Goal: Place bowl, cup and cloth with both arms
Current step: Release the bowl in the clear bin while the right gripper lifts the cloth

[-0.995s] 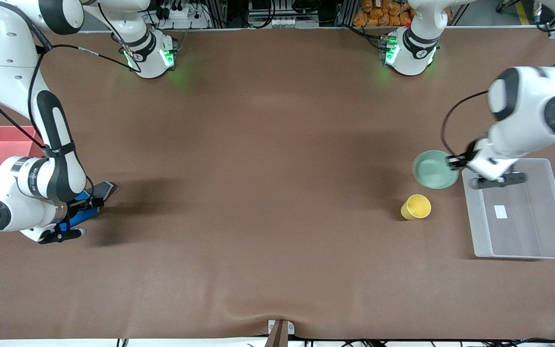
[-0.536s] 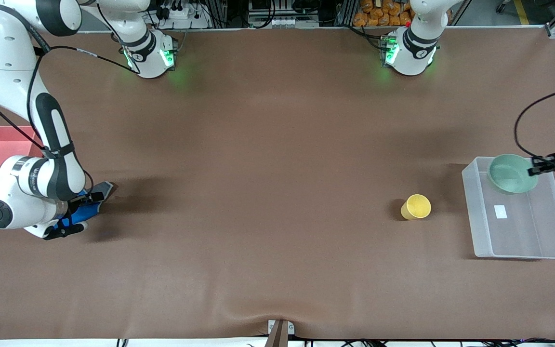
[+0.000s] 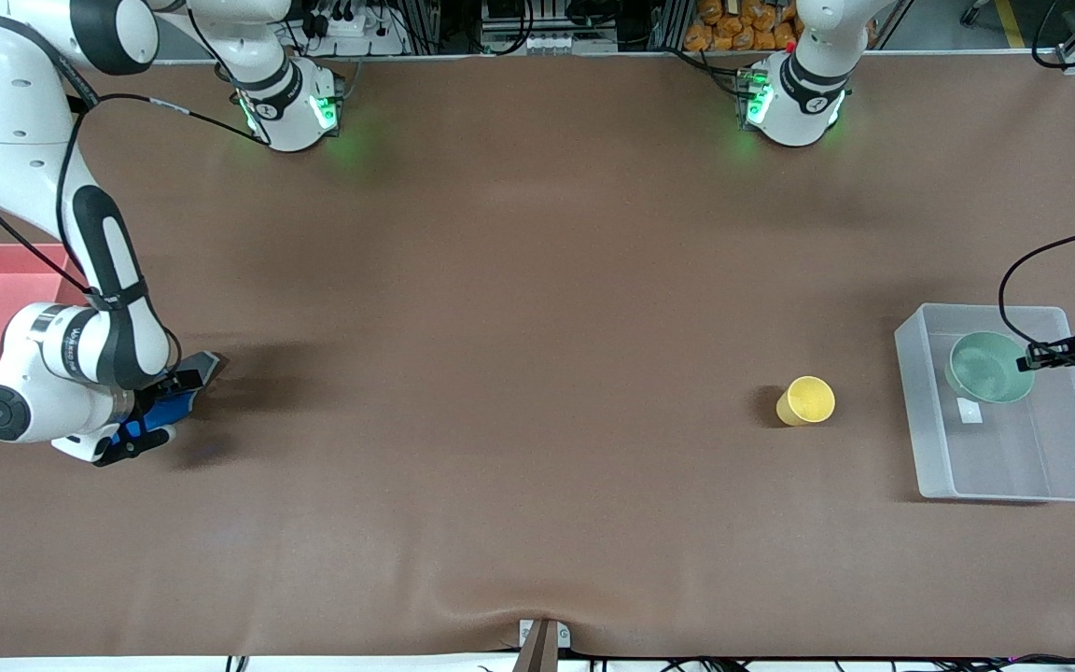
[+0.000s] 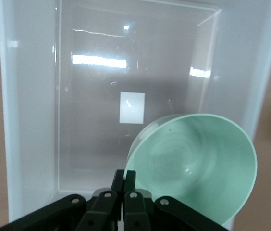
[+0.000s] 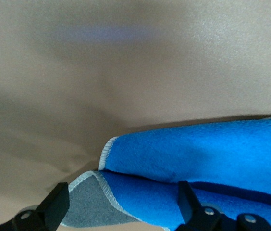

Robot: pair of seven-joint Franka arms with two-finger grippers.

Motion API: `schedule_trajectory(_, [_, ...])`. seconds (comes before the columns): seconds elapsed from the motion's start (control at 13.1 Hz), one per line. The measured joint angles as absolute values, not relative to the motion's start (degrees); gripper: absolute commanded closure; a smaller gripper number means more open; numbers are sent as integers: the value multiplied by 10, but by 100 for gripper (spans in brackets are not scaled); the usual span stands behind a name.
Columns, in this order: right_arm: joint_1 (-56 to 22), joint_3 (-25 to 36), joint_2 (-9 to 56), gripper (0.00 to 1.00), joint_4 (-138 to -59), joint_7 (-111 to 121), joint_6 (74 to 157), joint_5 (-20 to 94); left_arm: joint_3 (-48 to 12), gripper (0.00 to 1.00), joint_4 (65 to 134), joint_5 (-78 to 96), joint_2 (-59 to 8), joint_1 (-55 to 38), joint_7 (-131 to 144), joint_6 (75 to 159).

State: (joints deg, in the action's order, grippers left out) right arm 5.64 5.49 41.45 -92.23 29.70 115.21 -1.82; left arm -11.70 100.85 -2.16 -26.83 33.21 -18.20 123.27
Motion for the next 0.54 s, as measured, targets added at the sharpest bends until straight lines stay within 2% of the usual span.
schedule_trajectory(0.08, [57,55,416,0,-923,297,1152,-18,-117,100,1008,-23,-278,335,-182,1243])
schedule_trajectory(0.31, [63,55,421,74,-923,297,1153,-18,-117,100,1008,-45,-302,336,-183,1262])
schedule_trajectory(0.38, [65,55,422,94,-923,298,1153,-18,-117,100,1008,-49,-308,336,-183,1263])
schedule_trajectory(0.46, [66,55,422,100,-923,298,1153,-18,-117,100,1009,-51,-311,336,-183,1263])
schedule_trajectory(0.54, [68,55,422,100,-923,298,1153,-18,-117,100,1011,-54,-314,336,-183,1263])
